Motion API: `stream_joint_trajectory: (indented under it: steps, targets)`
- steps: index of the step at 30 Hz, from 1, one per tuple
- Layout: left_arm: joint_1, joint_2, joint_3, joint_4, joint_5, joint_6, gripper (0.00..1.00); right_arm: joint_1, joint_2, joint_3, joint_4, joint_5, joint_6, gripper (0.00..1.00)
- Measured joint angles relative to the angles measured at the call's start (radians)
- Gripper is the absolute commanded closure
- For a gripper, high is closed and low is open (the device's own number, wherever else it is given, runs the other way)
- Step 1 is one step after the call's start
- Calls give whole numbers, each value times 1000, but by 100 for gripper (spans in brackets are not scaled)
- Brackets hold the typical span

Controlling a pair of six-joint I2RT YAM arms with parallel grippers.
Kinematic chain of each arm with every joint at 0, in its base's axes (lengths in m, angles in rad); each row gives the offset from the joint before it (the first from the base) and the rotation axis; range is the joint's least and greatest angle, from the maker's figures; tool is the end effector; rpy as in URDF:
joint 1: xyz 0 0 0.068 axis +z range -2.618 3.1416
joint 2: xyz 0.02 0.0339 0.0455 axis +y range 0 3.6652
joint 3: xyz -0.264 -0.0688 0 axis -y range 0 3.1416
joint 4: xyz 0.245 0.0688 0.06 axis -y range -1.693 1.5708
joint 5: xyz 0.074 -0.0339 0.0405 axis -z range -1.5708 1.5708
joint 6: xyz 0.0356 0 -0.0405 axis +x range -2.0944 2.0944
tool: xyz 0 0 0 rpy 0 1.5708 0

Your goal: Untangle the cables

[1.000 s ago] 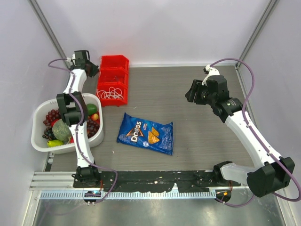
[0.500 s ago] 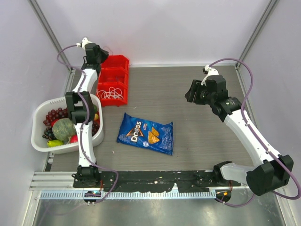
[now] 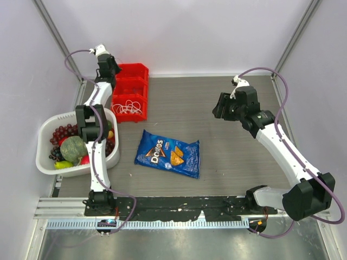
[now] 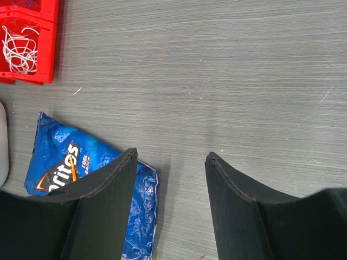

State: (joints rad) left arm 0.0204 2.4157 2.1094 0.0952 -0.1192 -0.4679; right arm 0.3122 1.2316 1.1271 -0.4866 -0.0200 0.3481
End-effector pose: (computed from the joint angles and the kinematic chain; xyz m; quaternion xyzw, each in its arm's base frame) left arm 0.5758 0.0160 0.2492 -0.2240 0.7442 -0.0941 0.6222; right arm 0.2597 0.0846 0.3355 0.0111 0.8823 0.1609 0.4422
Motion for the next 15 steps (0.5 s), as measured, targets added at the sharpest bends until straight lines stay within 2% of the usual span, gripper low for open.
stream_joint_trajectory:
  steps: [6, 15]
  targets:
    - [4, -19, -44, 6, -42, 92, 100, 0, 21, 0, 0, -1, 3, 42]
    - [7, -44, 0, 28, -99, 161, 100, 0, 21, 0, 0, -1, 4, 42]
